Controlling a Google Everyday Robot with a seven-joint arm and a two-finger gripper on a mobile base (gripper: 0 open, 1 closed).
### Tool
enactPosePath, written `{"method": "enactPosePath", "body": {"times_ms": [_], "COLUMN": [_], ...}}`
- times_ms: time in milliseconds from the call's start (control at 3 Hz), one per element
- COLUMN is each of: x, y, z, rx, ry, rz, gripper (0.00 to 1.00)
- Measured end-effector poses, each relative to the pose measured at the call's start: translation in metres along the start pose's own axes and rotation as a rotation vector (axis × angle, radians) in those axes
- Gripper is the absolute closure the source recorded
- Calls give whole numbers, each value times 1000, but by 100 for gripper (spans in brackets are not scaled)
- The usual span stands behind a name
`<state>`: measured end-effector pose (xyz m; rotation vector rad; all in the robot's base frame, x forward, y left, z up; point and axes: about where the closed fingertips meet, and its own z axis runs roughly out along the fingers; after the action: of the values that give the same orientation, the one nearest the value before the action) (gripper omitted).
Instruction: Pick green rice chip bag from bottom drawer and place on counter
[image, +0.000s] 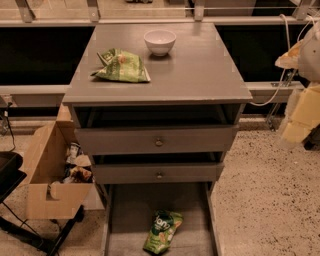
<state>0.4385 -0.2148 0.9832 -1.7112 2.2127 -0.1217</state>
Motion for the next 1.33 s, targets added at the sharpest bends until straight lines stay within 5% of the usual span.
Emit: {"method": "enactPosePath", "body": {"times_ms": [333,667,1333], "x": [0,-8,-49], "y": [-1,-7,-12], "z": [-1,20,132], "rx": [3,-30,-110], "ry": [-4,-59,-166], "rz": [3,84,324], "gripper": [0,0,0]}}
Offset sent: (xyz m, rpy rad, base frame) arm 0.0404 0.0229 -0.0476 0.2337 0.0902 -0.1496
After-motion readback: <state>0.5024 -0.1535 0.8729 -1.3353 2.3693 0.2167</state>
